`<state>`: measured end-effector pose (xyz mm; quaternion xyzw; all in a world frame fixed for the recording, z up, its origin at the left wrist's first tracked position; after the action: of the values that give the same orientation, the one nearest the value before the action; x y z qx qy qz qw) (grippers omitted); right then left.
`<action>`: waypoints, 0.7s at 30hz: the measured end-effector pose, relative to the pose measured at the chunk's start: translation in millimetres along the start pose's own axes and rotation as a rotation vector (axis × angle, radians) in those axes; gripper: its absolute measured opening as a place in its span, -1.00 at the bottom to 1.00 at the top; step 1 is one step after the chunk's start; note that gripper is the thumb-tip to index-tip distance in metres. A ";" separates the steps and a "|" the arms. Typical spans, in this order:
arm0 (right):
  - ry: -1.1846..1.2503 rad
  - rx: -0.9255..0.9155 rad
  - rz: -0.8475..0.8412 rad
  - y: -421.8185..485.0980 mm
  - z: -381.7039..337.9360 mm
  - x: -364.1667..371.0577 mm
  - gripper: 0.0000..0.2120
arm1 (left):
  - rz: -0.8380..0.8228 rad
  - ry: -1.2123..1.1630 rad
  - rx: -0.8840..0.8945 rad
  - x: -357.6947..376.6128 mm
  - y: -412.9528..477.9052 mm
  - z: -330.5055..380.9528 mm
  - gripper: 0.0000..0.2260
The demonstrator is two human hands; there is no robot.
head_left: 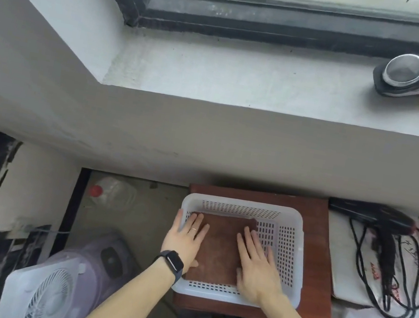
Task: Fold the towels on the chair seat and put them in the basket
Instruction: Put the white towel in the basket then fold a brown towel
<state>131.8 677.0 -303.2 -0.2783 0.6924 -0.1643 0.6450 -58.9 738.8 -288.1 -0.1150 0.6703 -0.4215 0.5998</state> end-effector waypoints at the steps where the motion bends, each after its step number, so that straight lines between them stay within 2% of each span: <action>1: -0.026 -0.003 -0.061 3.3 4.0 3.7 -0.26 | -0.010 0.010 -0.016 2.0 3.8 0.2 -0.12; 8: -0.109 0.031 -0.216 10.4 5.7 5.7 -0.27 | -0.021 0.086 -0.071 14.2 11.1 3.5 -0.11; 11: -0.133 0.025 -0.224 8.3 1.1 -11.5 -0.25 | -0.015 0.019 -0.083 11.0 2.3 7.3 -0.17; 16: -0.055 -0.051 -0.080 -14.7 1.9 -53.8 -0.48 | 0.146 -0.361 -0.147 9.6 -43.1 21.9 -0.45; 21: -0.029 -0.328 -0.004 -54.8 -17.1 -94.2 -0.63 | 0.361 -0.828 -0.461 9.6 -115.1 28.3 -0.61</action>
<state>125.6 687.7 -193.6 -0.3836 0.7001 -0.0465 0.6005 -76.3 649.2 -211.9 -0.2844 0.4612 -0.0712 0.8375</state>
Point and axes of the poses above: each hand's wrist, its own y-axis towards the middle knuckle, its own x-axis out of the palm, z = x × y, the point moved 4 cm from there along y, towards the middle knuckle, and after that the axes turned 12 degrees about -y, right-handed, at the moved point
